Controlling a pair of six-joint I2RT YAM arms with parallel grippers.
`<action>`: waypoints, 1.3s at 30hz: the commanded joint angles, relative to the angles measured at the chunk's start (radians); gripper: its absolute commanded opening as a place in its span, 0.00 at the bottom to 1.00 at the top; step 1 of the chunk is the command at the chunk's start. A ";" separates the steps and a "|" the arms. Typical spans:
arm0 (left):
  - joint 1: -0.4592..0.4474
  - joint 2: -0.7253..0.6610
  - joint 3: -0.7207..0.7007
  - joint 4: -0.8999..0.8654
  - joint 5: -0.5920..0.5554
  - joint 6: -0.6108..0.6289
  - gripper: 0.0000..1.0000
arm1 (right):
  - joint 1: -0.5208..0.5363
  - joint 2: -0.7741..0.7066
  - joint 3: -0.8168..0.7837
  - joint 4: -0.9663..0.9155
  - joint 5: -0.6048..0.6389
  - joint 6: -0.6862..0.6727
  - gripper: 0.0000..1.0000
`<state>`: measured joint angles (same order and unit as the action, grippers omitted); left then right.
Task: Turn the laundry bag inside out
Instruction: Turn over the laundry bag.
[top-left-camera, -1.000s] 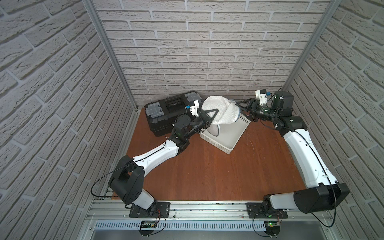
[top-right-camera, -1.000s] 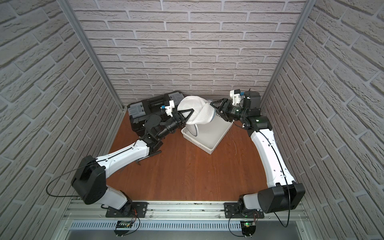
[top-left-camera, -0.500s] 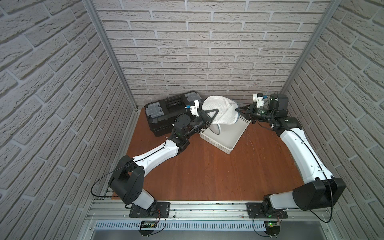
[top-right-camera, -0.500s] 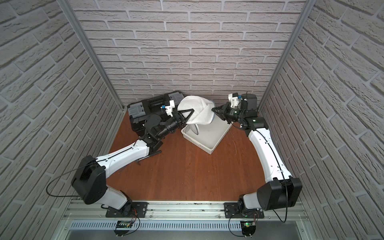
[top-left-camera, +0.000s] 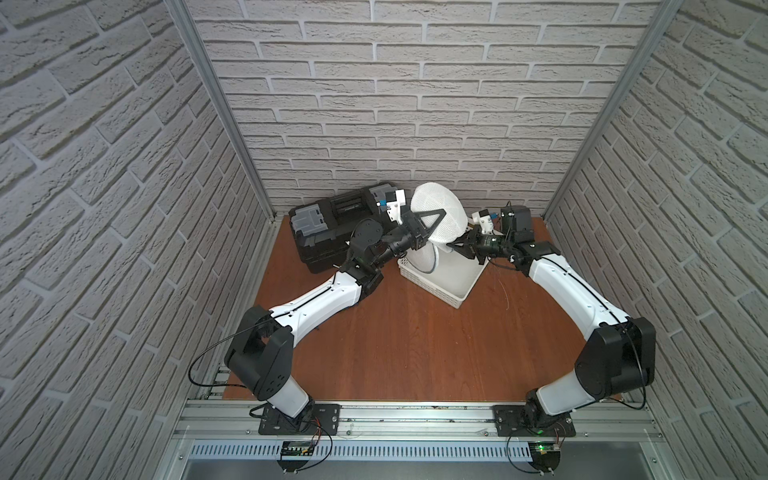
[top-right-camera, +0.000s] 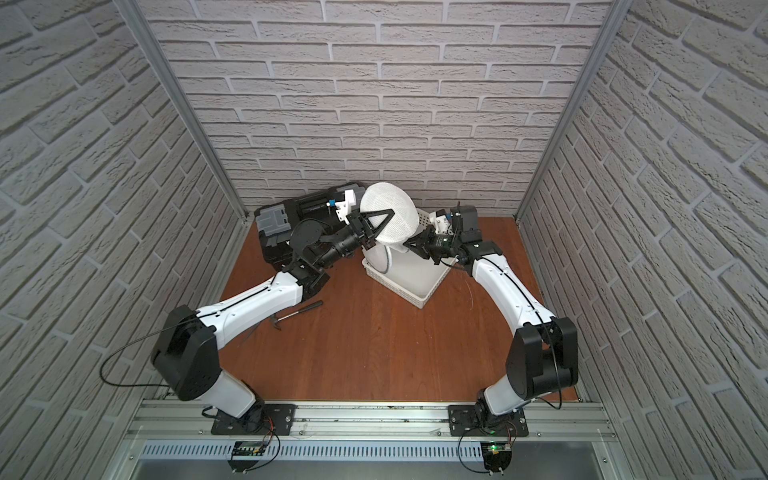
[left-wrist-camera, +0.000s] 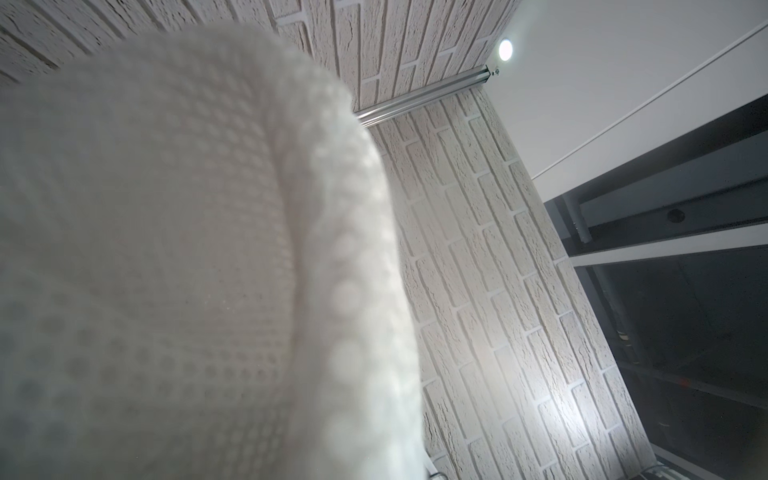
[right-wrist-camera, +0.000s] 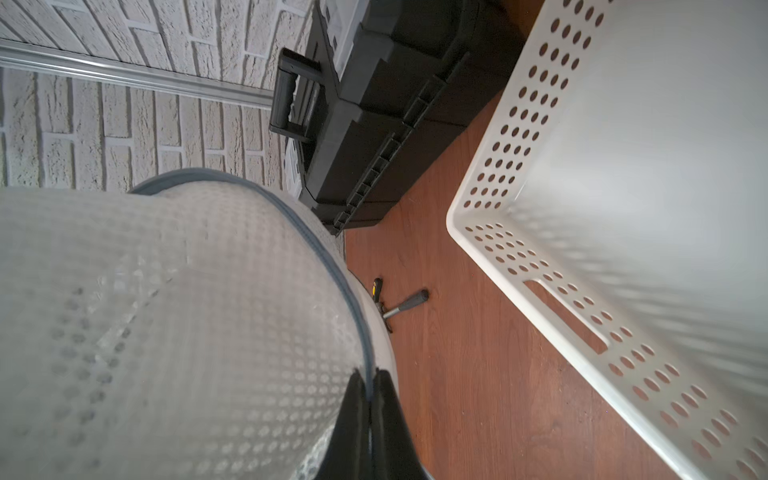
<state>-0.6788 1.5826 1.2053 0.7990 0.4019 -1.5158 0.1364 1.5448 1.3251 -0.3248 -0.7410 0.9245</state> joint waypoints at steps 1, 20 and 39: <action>0.002 -0.017 0.036 0.203 0.020 -0.031 0.00 | -0.040 0.006 0.024 -0.020 0.023 -0.041 0.16; 0.039 -0.077 0.021 -0.165 0.106 0.135 0.00 | -0.183 -0.270 0.066 -0.045 0.057 -0.094 0.70; 0.038 -0.060 0.045 -0.183 0.126 0.133 0.00 | -0.029 -0.132 0.118 0.093 -0.186 0.087 0.50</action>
<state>-0.6453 1.5139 1.2110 0.5743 0.5072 -1.3983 0.0914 1.4048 1.4612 -0.3378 -0.8856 0.9581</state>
